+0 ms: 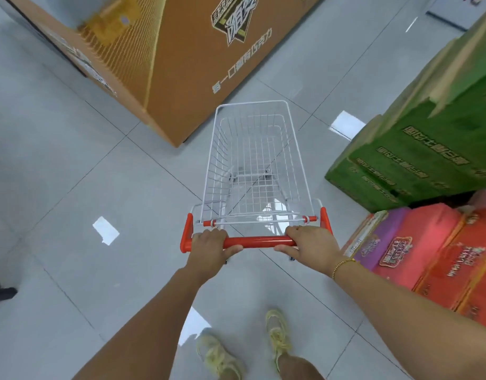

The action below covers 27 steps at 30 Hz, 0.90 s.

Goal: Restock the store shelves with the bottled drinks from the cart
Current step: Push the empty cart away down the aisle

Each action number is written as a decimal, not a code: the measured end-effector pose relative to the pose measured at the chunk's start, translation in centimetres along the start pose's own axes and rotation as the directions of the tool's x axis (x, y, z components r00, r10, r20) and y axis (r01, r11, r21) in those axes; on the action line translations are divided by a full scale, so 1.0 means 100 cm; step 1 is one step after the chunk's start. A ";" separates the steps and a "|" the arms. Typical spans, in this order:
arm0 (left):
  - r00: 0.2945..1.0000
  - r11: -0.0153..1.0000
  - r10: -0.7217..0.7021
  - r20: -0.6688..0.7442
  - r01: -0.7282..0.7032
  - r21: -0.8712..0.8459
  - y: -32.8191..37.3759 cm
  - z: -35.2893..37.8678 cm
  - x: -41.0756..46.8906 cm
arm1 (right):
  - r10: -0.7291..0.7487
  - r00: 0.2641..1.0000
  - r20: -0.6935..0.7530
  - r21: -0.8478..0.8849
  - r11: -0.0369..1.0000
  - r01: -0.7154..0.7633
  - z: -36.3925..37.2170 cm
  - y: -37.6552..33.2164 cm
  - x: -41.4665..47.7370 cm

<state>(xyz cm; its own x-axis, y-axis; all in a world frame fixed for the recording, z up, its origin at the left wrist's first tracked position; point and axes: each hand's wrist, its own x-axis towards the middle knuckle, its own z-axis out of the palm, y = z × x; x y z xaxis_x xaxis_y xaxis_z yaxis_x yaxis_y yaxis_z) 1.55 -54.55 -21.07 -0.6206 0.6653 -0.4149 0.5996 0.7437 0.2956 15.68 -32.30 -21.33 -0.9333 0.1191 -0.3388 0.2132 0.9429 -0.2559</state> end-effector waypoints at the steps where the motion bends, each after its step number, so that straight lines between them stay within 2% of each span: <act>1: 1.000 1.000 0.022 -0.004 -0.022 -0.013 -0.001 -0.006 0.010 | 0.019 1.000 -0.006 0.005 1.000 -0.019 -0.002 0.002 0.004; 12: 0.953 0.955 0.283 0.110 -0.290 0.057 -0.036 -0.059 0.098 | 0.295 0.952 -0.080 0.153 0.947 -0.281 -0.010 -0.024 0.041; 16: 0.907 0.916 0.332 0.258 -0.375 0.141 -0.036 -0.069 0.114 | 0.410 0.908 -0.087 0.203 0.899 -0.387 -0.003 -0.036 0.038; 18: 0.875 0.884 0.341 0.344 -0.423 0.199 -0.031 -0.071 0.113 | 0.445 0.891 -0.088 0.223 0.881 -0.418 0.001 -0.041 0.030; 21: 0.848 0.855 0.349 0.400 -0.463 0.235 -0.017 -0.066 0.100 | 0.473 0.879 -0.063 0.249 0.860 -0.445 0.005 -0.050 0.006; 25: 0.831 0.840 0.398 0.390 -0.501 0.210 0.008 -0.049 0.075 | 0.514 0.848 -0.132 0.244 0.846 -0.474 0.017 -0.056 -0.037; 27: 0.817 0.822 0.414 0.401 -0.525 0.222 0.025 -0.045 0.062 | 0.561 0.826 -0.059 0.249 0.809 -0.532 0.027 -0.056 -0.062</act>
<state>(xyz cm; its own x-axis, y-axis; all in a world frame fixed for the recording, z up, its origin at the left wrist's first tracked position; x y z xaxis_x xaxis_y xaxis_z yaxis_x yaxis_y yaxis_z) -3.12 -48.25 -19.02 -0.0565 0.8251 -0.5621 0.9304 0.2477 0.2700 21.01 -39.16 -20.27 -0.6681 0.6457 -0.3698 0.7410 0.6222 -0.2524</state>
